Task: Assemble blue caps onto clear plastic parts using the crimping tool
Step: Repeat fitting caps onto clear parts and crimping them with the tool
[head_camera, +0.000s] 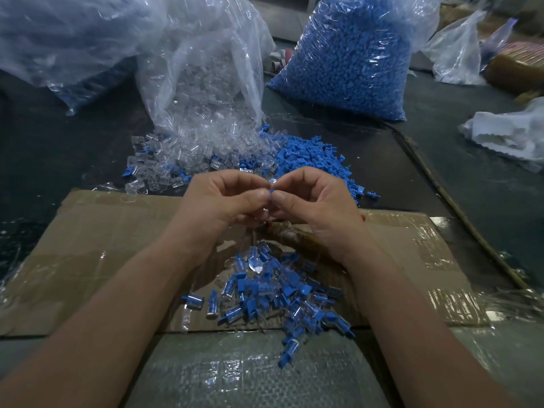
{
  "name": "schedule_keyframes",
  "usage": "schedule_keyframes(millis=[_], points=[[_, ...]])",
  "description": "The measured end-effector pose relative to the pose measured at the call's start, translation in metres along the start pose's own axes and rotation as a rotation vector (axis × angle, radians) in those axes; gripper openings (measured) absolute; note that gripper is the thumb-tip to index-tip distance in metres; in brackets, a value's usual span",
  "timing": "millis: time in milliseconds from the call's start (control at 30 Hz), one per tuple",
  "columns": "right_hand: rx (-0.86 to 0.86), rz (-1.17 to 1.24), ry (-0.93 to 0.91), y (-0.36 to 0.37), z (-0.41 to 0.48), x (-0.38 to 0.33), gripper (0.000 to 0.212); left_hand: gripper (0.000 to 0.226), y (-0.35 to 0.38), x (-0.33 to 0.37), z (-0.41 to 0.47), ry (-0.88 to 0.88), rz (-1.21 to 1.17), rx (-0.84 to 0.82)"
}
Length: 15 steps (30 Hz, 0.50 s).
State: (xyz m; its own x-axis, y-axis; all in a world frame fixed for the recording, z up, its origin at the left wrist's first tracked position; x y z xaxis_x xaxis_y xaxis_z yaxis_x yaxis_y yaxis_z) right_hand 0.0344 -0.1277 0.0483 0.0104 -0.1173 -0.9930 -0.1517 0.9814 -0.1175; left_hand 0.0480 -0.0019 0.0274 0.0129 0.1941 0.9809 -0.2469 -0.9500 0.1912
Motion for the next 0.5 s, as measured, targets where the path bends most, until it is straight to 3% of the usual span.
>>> schedule_keyframes(millis=[300, 500], points=[[0.005, -0.127, -0.052, 0.0049, 0.0018, 0.0013, 0.012, 0.013, -0.0079, -0.0016, 0.0001, 0.010, 0.130, 0.145], [0.075, -0.204, -0.175, 0.0079, 0.0011, -0.0013, 0.021, 0.013, -0.0077, -0.0014, -0.0008, -0.023, 0.048, 0.168]])
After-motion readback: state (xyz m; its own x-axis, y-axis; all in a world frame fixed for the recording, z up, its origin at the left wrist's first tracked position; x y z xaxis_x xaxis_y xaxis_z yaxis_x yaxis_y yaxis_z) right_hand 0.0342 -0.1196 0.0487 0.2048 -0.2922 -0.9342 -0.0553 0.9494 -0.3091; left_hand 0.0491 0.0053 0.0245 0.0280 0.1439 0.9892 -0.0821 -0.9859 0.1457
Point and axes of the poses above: each hand's wrist, its own z-axis towards the middle knuckle, its own y-axis out of the palm, x = y × z, the point moved 7 cm from there along z, towards the middle knuckle, and after that the axes turned 4 degrees about y, right-handed, at the moved point
